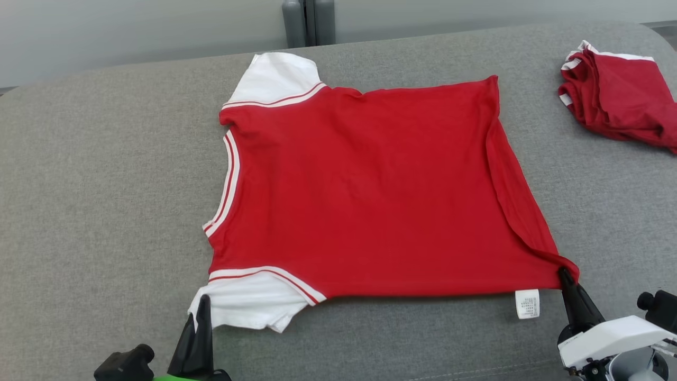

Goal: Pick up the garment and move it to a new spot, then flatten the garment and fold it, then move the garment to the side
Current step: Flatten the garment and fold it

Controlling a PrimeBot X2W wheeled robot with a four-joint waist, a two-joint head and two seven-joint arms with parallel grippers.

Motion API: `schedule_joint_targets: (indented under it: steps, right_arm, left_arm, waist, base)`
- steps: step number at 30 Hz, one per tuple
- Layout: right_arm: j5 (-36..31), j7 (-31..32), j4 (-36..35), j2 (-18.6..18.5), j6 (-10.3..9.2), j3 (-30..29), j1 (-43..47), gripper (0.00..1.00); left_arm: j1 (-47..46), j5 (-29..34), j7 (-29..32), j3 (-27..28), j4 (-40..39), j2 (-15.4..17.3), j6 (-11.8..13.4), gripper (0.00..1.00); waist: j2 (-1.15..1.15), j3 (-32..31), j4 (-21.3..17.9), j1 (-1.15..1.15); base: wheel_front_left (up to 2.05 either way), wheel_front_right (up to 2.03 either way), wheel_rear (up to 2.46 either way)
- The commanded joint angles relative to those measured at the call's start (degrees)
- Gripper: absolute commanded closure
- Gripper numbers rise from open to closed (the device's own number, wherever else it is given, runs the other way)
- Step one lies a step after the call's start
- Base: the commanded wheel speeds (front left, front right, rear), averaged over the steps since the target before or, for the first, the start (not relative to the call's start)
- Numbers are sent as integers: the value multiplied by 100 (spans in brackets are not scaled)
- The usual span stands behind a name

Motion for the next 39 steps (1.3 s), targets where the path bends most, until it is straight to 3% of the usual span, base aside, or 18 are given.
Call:
schedule_joint_targets:
  steps: [1,16,28,29,31,32,33,34,39]
  right_arm:
    - [-73,37,-60,45,-8,-102,79,100]
    - [-745,922,-366,519,-6,-666,-407,100]
    - [-1249,1610,248,668,-5,-759,-1626,100]
    - [-1290,1570,336,676,-5,-750,-1745,91]
    - [-1341,1512,505,702,-5,-702,-1915,62]
    - [-1349,1474,583,711,-5,-676,-1983,35]
    - [-1392,1424,658,689,-5,-615,-2062,0]
    - [-1437,1350,711,662,-5,-574,-2122,0]
    - [-1578,851,879,502,-5,-325,-2169,0]
  left_arm:
    - [51,23,-31,44,14,23,-13,100]
    - [-1028,366,366,-286,224,333,-312,100]
    - [-2625,512,685,-416,1292,535,-591,100]
    - [-2752,505,661,-419,1428,532,-604,100]
    - [-2936,504,609,-433,1686,512,-643,100]
    - [-3004,516,572,-452,1792,493,-649,84]
    - [-3092,557,535,-483,1927,481,-655,52]
    - [-3158,594,490,-515,2025,476,-671,0]
    - [-3338,574,225,-574,2444,361,-732,0]
  waist:
    - [0,-19,-20,0]
    - [0,35,-178,0]
    - [0,372,-263,0]
    - [0,402,-273,0]
    - [0,440,-283,0]
    - [0,451,-286,0]
    - [0,461,-283,0]
    - [0,466,-278,0]
    - [0,434,-222,0]
  base:
    - [0,0,0]
    - [0,0,0]
    - [0,0,0]
    - [0,0,0]
    - [0,0,0]
    - [0,0,0]
    - [0,0,0]
    - [0,0,0]
    - [0,0,0]
